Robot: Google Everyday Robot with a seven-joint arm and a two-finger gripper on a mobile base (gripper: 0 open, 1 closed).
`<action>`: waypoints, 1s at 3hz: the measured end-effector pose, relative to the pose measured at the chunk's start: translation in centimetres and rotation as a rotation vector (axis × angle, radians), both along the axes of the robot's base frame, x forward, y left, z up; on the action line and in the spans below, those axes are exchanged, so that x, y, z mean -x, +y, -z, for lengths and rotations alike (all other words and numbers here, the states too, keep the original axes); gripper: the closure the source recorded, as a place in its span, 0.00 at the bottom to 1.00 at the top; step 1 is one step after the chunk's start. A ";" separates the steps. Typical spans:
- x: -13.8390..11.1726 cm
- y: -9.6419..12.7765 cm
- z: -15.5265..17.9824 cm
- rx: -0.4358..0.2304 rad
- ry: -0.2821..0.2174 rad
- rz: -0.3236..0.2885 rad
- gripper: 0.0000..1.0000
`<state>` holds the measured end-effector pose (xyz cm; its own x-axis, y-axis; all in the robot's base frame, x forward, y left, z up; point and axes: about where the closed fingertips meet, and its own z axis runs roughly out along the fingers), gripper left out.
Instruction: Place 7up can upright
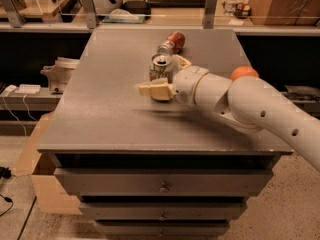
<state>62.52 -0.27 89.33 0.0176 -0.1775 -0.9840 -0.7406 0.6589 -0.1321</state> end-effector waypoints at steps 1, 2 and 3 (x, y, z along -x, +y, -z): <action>0.1 0.0 -0.1 0.001 -0.001 -0.005 0.00; 0.6 -0.8 -0.7 0.051 0.005 -0.018 0.00; 1.8 -3.6 -2.8 0.127 0.030 -0.039 0.00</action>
Offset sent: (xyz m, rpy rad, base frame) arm -0.0136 -0.0303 0.0193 -0.1501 0.0181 0.0367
